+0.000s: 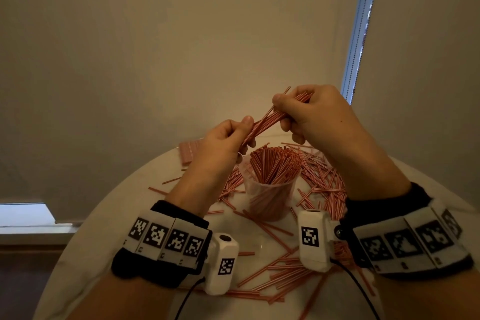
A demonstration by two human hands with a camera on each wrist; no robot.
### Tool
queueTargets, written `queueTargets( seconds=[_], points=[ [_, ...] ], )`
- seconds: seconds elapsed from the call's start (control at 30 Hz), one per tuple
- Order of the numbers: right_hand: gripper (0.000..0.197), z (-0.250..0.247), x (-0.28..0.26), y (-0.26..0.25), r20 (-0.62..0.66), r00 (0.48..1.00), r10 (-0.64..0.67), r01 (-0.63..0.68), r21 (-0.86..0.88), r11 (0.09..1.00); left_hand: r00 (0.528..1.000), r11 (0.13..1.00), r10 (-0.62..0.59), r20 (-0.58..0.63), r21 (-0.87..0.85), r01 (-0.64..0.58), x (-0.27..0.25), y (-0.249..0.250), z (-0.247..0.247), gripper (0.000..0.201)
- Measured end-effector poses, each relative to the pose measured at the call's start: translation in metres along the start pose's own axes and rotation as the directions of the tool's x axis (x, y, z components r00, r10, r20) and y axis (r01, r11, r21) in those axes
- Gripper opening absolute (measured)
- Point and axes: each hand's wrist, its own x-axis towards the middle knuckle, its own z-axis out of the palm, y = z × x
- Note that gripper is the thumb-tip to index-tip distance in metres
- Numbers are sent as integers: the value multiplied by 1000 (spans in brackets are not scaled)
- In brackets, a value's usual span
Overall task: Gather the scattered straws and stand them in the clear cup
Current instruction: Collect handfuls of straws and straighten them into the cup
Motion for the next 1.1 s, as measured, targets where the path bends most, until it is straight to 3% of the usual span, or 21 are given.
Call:
queueTargets(
  seconds=[0.17, 0.3, 0.4, 0.47, 0.57, 0.67, 0.7, 0.8, 0.87, 0.9, 1.0, 1.1],
  points=[
    [18, -1, -1, 1, 54, 999, 8, -3, -79, 997, 1000, 987, 15, -16, 160, -13, -5, -2, 5, 40],
    [16, -7, 0, 5, 95, 993, 63, -63, -7, 998, 996, 947, 81, -31, 313, -67, -8, -1, 8, 40],
    [20, -7, 0, 6, 102, 992, 80, -76, -44, 996, 999, 974, 22, -27, 226, -16, -7, -2, 11, 40],
    [21, -5, 1, 6, 94, 994, 60, -49, -116, 992, 1000, 977, -2, 26, 212, -3, -6, -3, 11, 41],
    [21, -6, 2, 6, 60, 998, 11, 8, -315, 949, 996, 891, 52, 69, 448, -77, -3, -8, 7, 43],
    [21, -6, 3, 5, 71, 997, -21, 54, -513, 856, 995, 832, 35, 94, 548, -81, -3, -10, 1, 39],
    [23, -5, 3, 7, 95, 995, -9, 62, -569, 820, 994, 821, -7, 110, 568, -57, -3, -11, -1, 47],
    [30, 5, 1, 17, 213, 970, 118, 65, -695, 716, 953, 840, -203, 224, 540, 52, -3, -20, -4, 112],
    [26, 14, -1, 28, 313, 921, 231, 82, -737, 671, 911, 834, -286, 296, 546, 84, -2, -25, -4, 131],
    [21, 18, -1, 32, 332, 910, 248, 90, -742, 664, 905, 811, -300, 301, 579, 77, -1, -27, -4, 131],
    [11, 26, 2, 39, 290, 940, 182, 105, -751, 652, 927, 742, -286, 241, 668, 55, -1, -27, -4, 113],
    [7, 30, 2, 39, 315, 928, 198, 142, -793, 593, 931, 756, -273, 242, 653, 52, 1, -29, -3, 95]
  ],
)
